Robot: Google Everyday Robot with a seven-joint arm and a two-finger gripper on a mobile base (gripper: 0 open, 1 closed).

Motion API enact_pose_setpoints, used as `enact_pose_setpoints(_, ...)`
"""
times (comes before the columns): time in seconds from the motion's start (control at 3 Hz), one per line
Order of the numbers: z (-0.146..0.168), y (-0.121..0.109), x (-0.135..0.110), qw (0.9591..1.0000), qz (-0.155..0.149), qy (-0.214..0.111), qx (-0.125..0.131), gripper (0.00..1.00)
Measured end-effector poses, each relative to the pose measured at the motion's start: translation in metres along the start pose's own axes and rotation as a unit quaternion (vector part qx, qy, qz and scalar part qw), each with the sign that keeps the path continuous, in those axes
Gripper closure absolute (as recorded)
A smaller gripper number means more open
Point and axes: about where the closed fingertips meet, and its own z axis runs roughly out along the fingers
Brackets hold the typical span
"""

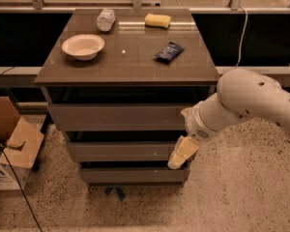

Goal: Open bottom drawer

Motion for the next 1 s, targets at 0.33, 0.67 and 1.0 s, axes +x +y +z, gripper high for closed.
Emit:
enact_pose_setpoints(0.33,0.033,-0.002,0.012,0.9994,0.024,-0.010,-0.023,0.00)
enact_pose_setpoints(0.67,0.034,-0.002,0.012,0.9994,0.024,-0.010,-0.023,0.00)
enact_pose_setpoints(1.0,0.047,0.005,0.012,0.9992,0.013,-0.002,-0.038,0.00)
